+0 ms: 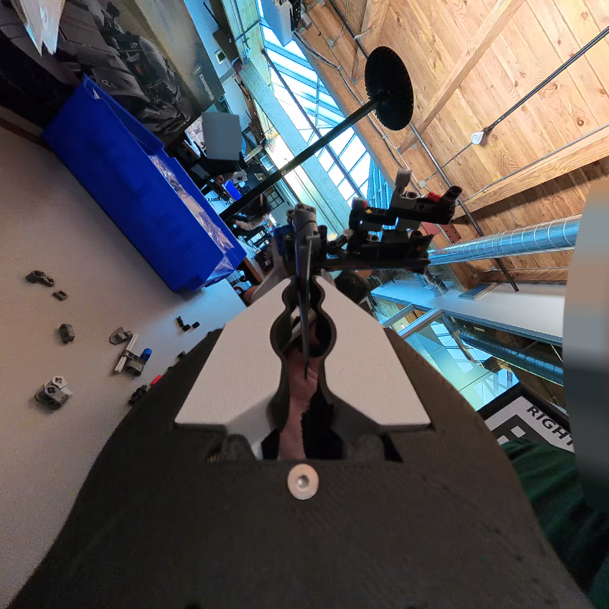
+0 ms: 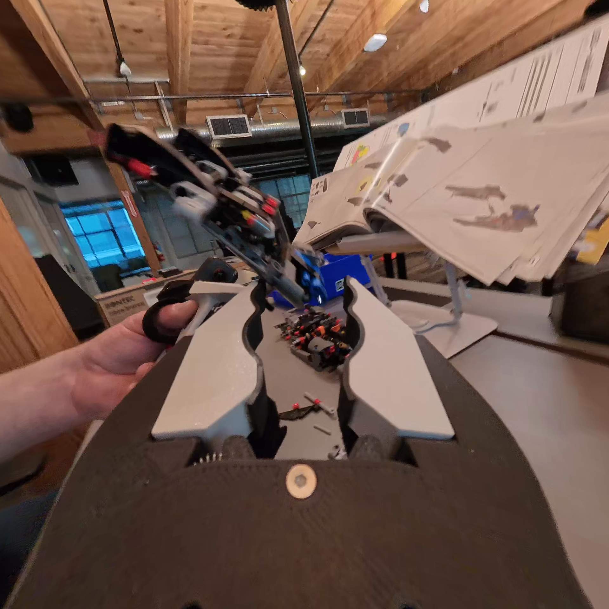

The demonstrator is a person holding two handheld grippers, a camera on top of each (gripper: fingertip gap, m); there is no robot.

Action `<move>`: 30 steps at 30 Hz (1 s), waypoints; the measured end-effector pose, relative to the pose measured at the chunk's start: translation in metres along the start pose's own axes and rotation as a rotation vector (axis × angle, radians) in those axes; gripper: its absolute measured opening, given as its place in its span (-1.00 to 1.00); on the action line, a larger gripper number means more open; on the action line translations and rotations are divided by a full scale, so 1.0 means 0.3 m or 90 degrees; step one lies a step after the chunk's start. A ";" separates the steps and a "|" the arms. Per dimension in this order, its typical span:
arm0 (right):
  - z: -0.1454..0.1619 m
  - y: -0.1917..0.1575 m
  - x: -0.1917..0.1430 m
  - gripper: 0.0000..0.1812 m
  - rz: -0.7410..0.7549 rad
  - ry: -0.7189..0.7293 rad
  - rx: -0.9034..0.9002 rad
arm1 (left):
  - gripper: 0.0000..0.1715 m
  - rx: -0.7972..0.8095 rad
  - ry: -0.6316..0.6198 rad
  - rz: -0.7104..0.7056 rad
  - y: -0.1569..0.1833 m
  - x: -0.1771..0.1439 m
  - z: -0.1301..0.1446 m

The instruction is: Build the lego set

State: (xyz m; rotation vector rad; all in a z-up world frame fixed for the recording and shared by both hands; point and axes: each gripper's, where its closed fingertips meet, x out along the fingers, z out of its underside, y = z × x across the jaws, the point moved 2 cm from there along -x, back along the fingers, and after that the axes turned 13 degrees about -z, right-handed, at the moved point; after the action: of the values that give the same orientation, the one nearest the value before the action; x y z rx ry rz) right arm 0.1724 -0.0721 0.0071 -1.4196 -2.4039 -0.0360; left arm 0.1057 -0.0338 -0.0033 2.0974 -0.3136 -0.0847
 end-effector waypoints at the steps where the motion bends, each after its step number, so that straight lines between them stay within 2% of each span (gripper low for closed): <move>1: -0.015 -0.013 0.006 -0.48 -0.006 -0.006 -0.031 | -0.95 0.000 -0.007 -0.005 -0.004 0.002 0.007; 3: -0.033 -0.041 0.028 -0.48 -0.022 -0.036 -0.083 | -0.95 -0.004 -0.017 -0.017 -0.014 0.007 0.021; 4: -0.032 -0.043 0.038 -0.55 -0.020 -0.059 -0.102 | -0.95 -0.010 -0.020 -0.017 -0.017 0.011 0.027; 5: -0.026 -0.047 0.047 -0.73 -0.024 -0.082 -0.117 | -0.95 -0.015 -0.019 -0.014 -0.017 0.014 0.030; 7: -0.036 -0.040 0.047 -0.81 -0.018 -0.089 -0.126 | -0.95 -0.021 -0.024 -0.003 -0.012 0.020 0.041; 10: -0.034 -0.017 0.040 -0.85 -0.030 -0.099 -0.083 | -0.91 -0.005 -0.024 -0.007 0.000 0.020 0.043; 12: -0.033 -0.010 0.040 -0.86 -0.056 -0.085 -0.034 | -0.74 0.023 -0.024 -0.029 -0.004 0.008 0.042; 15: -0.020 -0.003 0.044 -0.86 -0.106 -0.091 0.032 | -0.62 0.079 -0.011 -0.047 -0.003 -0.037 0.008; 18: -0.008 -0.005 0.056 -0.86 -0.169 -0.105 0.099 | -0.63 0.165 -0.046 -0.031 0.016 -0.064 -0.012; 19: 0.002 -0.011 0.065 -0.86 -0.195 -0.117 0.129 | -0.63 0.219 -0.054 -0.026 0.027 -0.068 -0.015; 22: 0.036 -0.014 0.090 -0.86 -0.247 -0.137 0.220 | -0.55 0.491 -0.027 -0.078 0.023 -0.077 -0.034; 24: 0.052 -0.017 0.102 -0.86 -0.277 -0.140 0.280 | -0.49 0.732 -0.031 -0.128 0.017 -0.078 -0.017; 25: 0.060 -0.010 0.103 -0.86 -0.278 -0.141 0.294 | -0.55 0.843 -0.025 -0.142 0.021 -0.082 -0.011; 26: 0.062 -0.004 0.102 -0.86 -0.284 -0.137 0.315 | -0.48 0.937 -0.041 -0.144 0.022 -0.086 0.005; 28: 0.064 -0.002 0.102 -0.86 -0.308 -0.131 0.351 | -0.45 1.069 -0.105 -0.151 -0.010 -0.090 0.038; 30: 0.076 0.000 0.106 -0.86 -0.316 -0.146 0.363 | -0.47 1.147 -0.113 -0.165 -0.023 -0.092 0.029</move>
State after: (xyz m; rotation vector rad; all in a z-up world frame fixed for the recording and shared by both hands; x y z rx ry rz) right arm 0.1519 -0.0409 -0.0045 -0.5873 -2.5869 0.6636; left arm 0.0787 -0.0307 -0.0155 3.9327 -0.1986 -0.1783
